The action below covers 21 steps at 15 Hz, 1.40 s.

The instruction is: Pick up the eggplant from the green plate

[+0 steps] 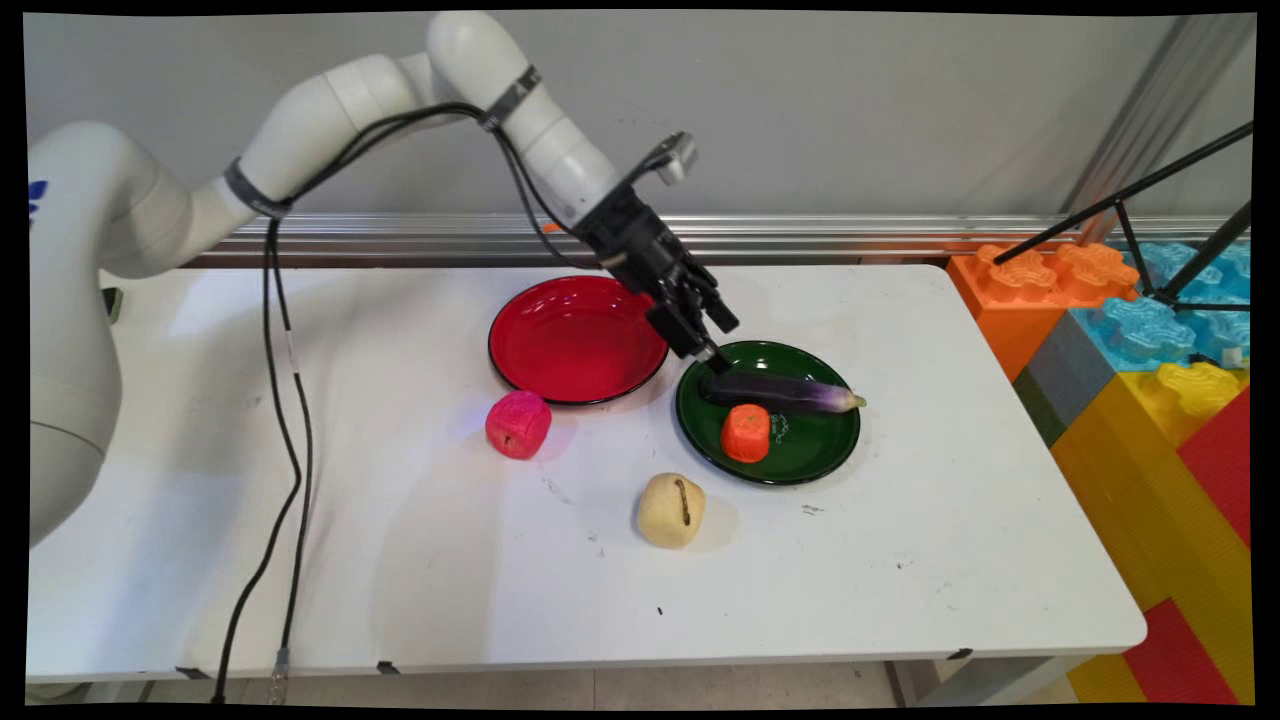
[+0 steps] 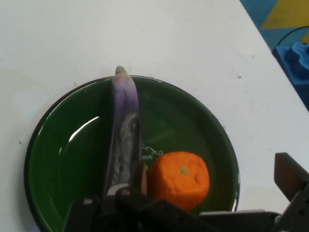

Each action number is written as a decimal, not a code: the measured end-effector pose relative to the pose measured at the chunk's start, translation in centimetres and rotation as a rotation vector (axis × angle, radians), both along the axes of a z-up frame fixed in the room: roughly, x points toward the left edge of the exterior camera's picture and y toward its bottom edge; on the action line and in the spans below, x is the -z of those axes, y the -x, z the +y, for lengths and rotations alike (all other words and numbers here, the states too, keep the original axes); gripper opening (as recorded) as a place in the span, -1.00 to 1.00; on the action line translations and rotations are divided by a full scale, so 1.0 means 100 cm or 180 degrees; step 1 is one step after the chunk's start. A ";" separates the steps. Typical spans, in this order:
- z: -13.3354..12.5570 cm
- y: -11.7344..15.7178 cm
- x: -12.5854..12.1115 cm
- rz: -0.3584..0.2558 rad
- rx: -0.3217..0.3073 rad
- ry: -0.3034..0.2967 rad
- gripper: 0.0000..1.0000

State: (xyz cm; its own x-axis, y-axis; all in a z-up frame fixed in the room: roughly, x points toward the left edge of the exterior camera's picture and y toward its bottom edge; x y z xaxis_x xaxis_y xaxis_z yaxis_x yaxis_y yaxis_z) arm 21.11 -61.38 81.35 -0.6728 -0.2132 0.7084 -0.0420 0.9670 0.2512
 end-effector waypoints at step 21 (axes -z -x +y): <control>-0.036 0.079 0.058 -0.0358 0.0145 0.0180 1.00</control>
